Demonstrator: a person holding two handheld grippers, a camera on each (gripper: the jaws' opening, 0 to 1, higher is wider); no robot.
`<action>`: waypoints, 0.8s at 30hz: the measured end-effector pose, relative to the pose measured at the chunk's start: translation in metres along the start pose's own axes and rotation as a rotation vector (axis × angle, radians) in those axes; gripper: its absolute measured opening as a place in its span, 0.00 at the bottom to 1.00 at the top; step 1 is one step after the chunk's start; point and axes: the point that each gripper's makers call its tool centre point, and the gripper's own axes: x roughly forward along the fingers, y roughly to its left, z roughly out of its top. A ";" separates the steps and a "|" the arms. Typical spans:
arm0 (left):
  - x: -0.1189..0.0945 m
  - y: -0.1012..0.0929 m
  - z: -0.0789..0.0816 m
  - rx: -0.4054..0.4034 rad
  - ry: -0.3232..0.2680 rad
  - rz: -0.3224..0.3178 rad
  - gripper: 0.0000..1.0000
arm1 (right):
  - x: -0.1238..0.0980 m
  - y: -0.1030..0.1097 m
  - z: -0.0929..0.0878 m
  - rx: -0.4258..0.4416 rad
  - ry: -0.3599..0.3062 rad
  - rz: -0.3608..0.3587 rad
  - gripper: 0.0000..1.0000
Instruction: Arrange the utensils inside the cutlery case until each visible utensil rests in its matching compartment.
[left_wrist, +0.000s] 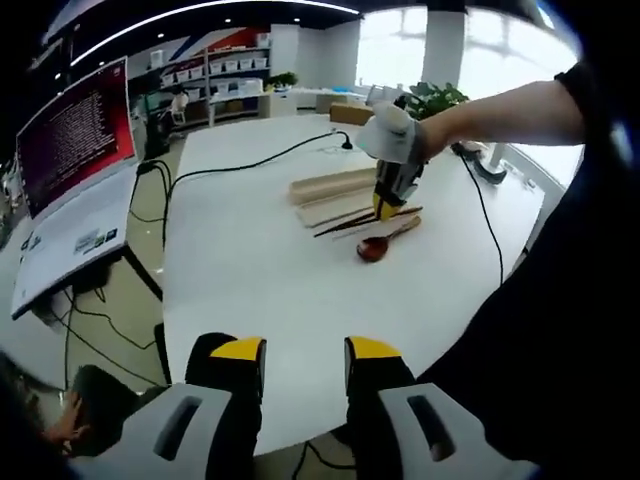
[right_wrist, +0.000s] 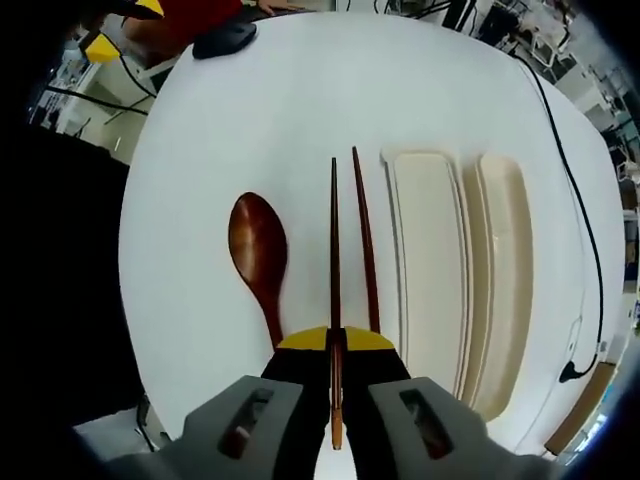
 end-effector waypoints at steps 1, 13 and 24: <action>0.000 -0.001 0.002 -0.004 0.000 -0.005 0.32 | 0.000 0.000 0.000 -0.003 0.001 0.000 0.00; 0.006 0.002 0.004 -0.061 -0.018 -0.016 0.34 | -0.006 0.002 -0.001 0.004 -0.013 -0.005 0.00; 0.034 -0.039 0.014 0.020 0.017 -0.126 0.33 | -0.015 -0.009 -0.004 0.000 -0.013 -0.006 0.00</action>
